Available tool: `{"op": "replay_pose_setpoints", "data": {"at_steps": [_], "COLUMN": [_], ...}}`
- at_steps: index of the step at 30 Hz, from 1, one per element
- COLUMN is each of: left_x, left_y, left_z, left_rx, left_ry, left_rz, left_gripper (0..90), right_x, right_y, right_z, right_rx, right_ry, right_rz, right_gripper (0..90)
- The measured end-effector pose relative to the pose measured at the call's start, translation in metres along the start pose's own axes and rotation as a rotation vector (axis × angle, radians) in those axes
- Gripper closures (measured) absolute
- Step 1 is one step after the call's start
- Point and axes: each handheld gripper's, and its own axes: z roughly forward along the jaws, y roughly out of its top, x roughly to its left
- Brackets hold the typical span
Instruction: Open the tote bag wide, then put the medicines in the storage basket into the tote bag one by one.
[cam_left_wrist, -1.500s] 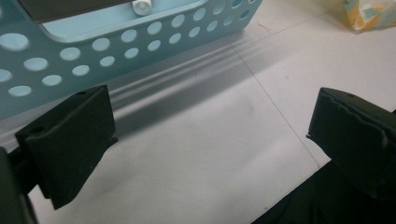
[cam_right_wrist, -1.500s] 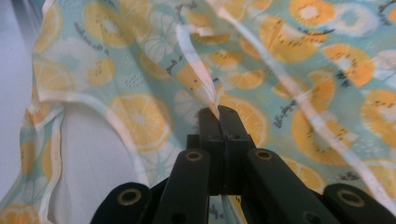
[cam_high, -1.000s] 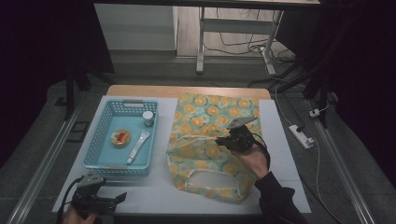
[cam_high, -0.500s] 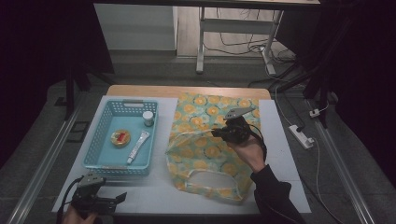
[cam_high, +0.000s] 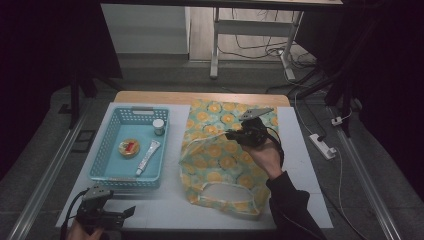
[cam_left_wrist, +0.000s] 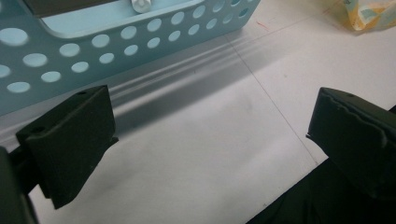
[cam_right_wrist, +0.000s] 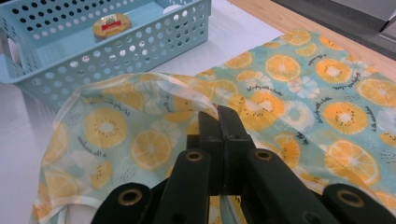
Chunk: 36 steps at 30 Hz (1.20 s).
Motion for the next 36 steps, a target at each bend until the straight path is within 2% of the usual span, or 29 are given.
{"op": "replay_pose_setpoints", "data": {"at_steps": [15, 36], "left_x": [0.0, 0.001], "left_y": [0.0, 0.0], "left_z": [0.0, -0.001], "left_rx": [0.001, -0.008], "left_ry": [-0.001, 0.008], "left_rz": [-0.001, -0.013], "left_gripper": [1.1, 0.1], "right_x": [-0.004, -0.004], "right_y": [0.011, 0.006], "right_z": [-0.003, -0.005], "right_rx": [-0.029, -0.025], "right_ry": [-0.001, 0.01], "right_rz": [0.01, 0.01], "right_gripper": [89.7, 89.7]}}
